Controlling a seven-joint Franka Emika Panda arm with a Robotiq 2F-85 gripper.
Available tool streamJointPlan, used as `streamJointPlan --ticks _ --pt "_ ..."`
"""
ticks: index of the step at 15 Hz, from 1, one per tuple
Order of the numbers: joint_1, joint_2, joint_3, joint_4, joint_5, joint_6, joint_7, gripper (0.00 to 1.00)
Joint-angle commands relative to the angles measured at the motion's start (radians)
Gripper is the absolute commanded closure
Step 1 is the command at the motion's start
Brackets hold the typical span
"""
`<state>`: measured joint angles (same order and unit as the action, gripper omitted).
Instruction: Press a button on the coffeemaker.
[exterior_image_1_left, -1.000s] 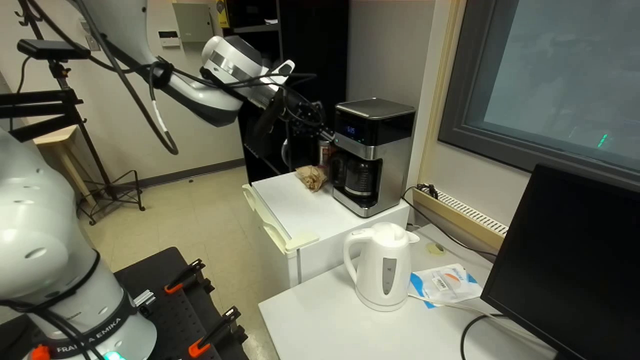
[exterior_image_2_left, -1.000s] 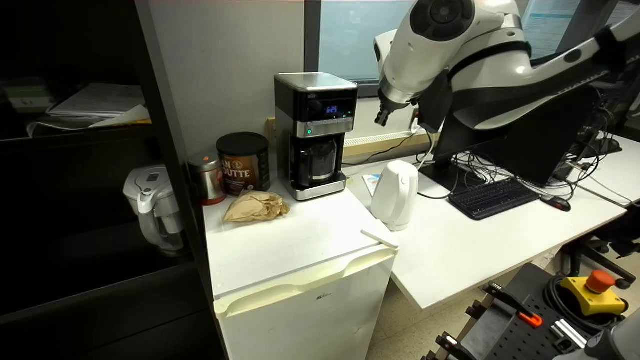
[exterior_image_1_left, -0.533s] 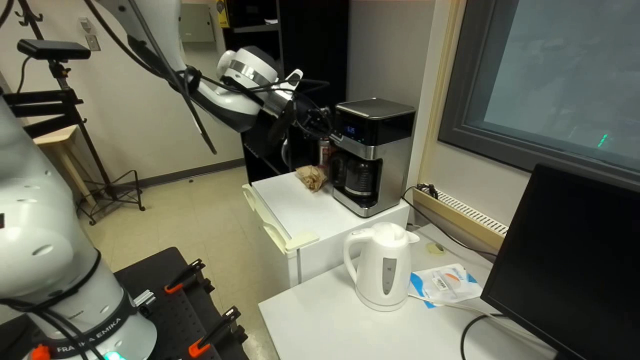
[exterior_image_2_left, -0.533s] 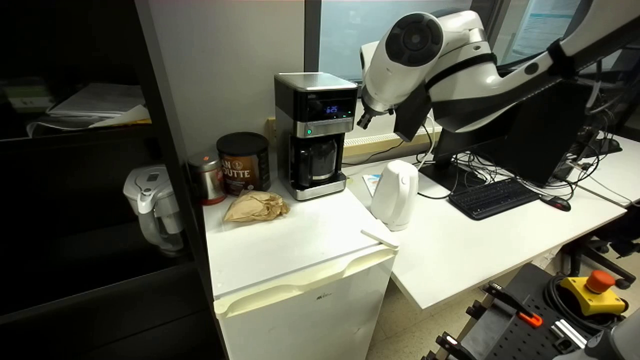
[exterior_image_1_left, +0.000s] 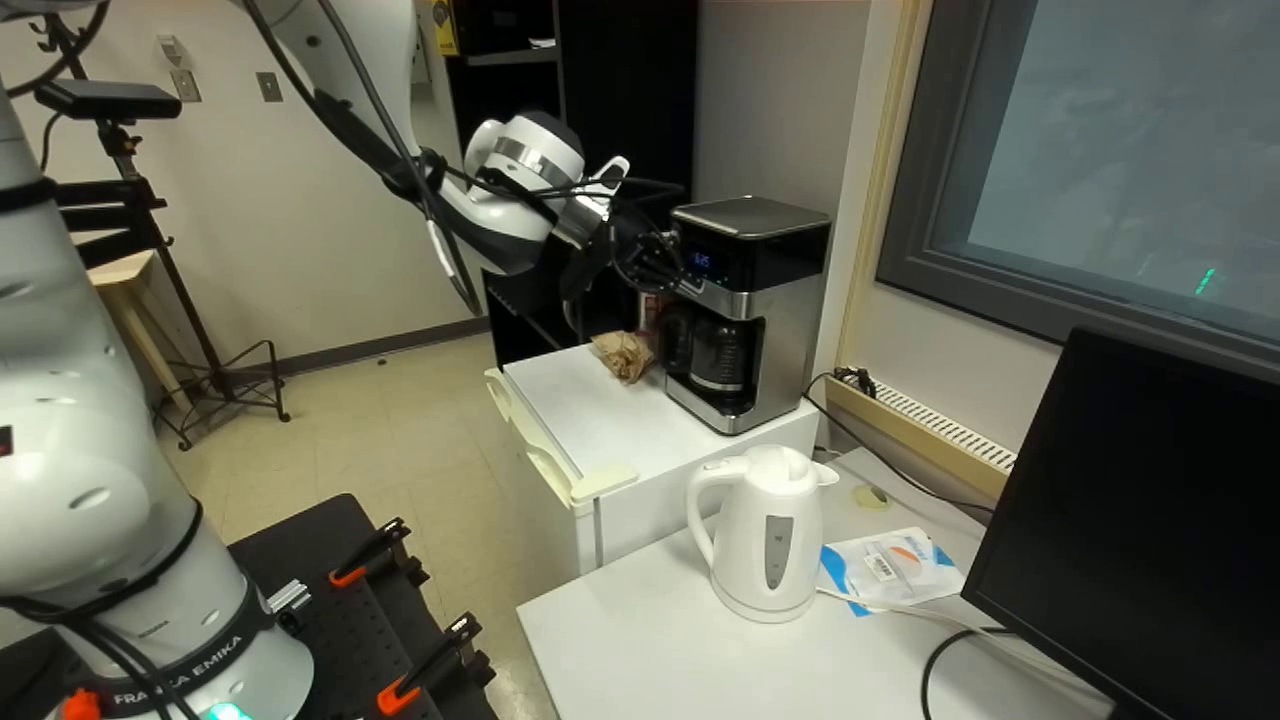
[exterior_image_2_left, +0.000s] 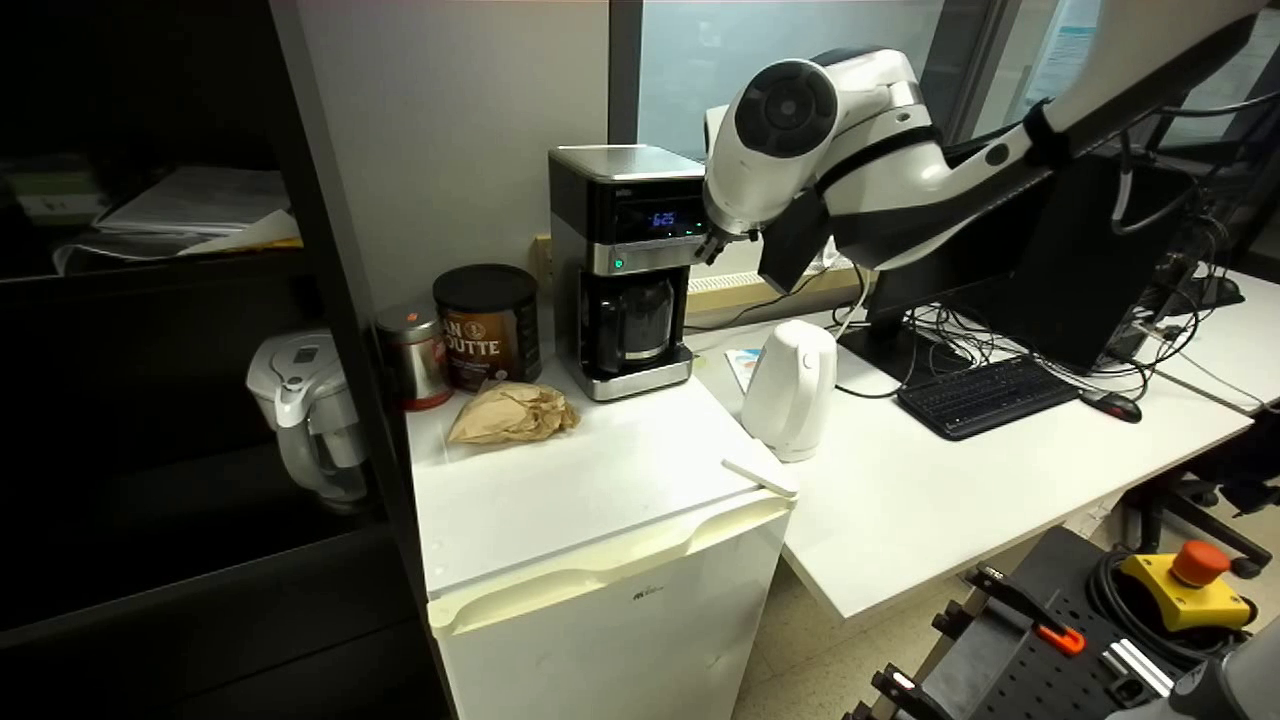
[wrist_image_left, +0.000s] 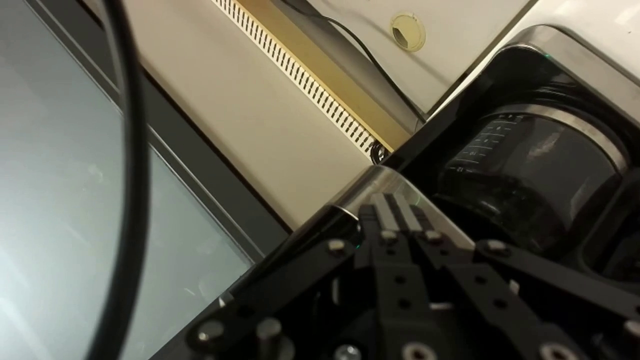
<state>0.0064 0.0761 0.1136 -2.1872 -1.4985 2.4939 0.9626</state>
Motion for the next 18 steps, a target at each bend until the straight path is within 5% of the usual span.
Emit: streamJointPlan --ticks 1,18 --pt "0.020 0.062 -0.022 0.067 -0.022 0.007 0.027 0.96" --pt "0.034 0.171 -0.022 0.166 -0.021 0.010 0.020 0.96"
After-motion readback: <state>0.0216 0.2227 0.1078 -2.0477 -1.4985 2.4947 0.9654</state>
